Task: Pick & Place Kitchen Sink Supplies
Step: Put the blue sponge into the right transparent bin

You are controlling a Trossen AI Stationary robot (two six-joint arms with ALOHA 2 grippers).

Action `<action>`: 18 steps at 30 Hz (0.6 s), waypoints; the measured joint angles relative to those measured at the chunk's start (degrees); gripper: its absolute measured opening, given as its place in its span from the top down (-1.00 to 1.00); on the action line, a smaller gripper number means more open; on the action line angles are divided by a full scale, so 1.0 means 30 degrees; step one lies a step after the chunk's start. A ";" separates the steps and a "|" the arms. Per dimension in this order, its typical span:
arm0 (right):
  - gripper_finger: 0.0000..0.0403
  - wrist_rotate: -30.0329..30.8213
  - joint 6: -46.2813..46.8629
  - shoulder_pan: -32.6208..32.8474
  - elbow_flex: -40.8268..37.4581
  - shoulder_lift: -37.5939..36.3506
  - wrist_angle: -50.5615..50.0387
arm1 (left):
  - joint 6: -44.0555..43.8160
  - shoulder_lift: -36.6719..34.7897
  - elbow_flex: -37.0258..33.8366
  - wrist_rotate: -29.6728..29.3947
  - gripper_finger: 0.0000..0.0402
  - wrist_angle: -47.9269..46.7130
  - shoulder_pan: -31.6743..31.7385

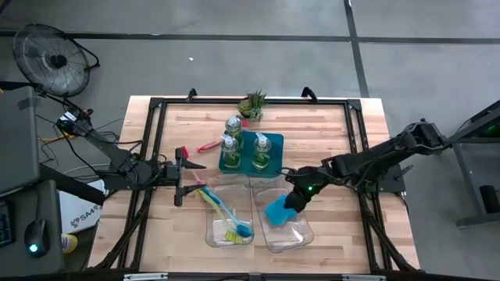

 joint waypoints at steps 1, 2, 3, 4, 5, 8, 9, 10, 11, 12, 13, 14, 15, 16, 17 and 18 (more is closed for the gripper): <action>1.00 -0.0072 0.0006 -0.0073 -0.0164 0.0000 0.0045 | 0.0000 0.0000 0.0000 -0.0007 -0.33 -0.0038 0.0000; 1.00 -0.0180 0.0094 -0.0110 -0.0379 0.0000 0.0160 | 0.0000 0.0000 0.0000 -0.0014 -0.33 -0.0074 0.0000; 1.00 -0.0371 0.0210 -0.0182 -0.0618 0.0000 0.0296 | -0.0006 0.0000 0.0000 -0.0028 -0.33 -0.0127 0.0000; 1.00 -0.0534 0.0387 -0.0213 -0.0867 0.0000 0.0422 | -0.0015 0.0000 0.0000 -0.0042 -0.33 -0.0182 0.0000; 0.99 -0.0593 0.0498 -0.0234 -0.1093 0.0000 0.0544 | -0.0022 0.0007 0.0000 -0.0051 -0.33 -0.0227 0.0000; 0.98 -0.0578 0.0708 -0.0305 -0.1642 0.0000 0.0890 | -0.0022 0.0007 0.0000 -0.0056 -0.33 -0.0241 0.0000; 0.98 -0.0567 0.0809 -0.0318 -0.1815 0.0000 0.1156 | -0.0022 0.0007 0.0000 -0.0058 -0.33 -0.0250 0.0000; 0.98 -0.0527 0.0869 -0.0318 -0.1952 0.0000 0.1314 | -0.0027 0.0007 0.0000 -0.0058 -0.33 -0.0272 0.0000; 0.98 -0.0374 0.0949 -0.0318 -0.2124 0.0000 0.1461 | -0.0029 0.0007 0.0002 -0.0076 -0.33 -0.0314 0.0000; 0.98 -0.0232 0.1013 -0.0312 -0.2212 0.0000 0.1454 | -0.0029 0.0007 0.0007 -0.0201 -0.33 -0.0361 0.0000; 0.97 -0.0111 0.1018 -0.0311 -0.2295 0.0000 0.1455 | -0.0029 0.0007 0.0007 -0.0295 -0.33 -0.0385 0.0000; 0.97 0.0006 0.1024 -0.0311 -0.2359 0.0000 0.1460 | -0.0029 0.0007 0.0007 -0.0354 -0.33 -0.0385 0.0000; 0.96 0.0112 0.1027 -0.0311 -0.2384 0.0000 0.1443 | -0.0029 0.0007 0.0007 -0.0364 -0.33 -0.0385 0.0000; 0.94 0.0235 0.1024 -0.0311 -0.2386 0.0000 0.1441 | -0.0029 0.0007 0.0007 -0.0371 -0.33 -0.0378 0.0000; 0.93 0.0365 0.1027 -0.0321 -0.2386 0.0000 0.1459 | -0.0030 0.0007 0.0007 -0.0371 -0.33 -0.0385 0.0000; 0.91 0.0488 0.1025 -0.0334 -0.2387 0.0000 0.1461 | -0.0036 0.0007 0.0007 -0.0371 -0.33 -0.0385 0.0000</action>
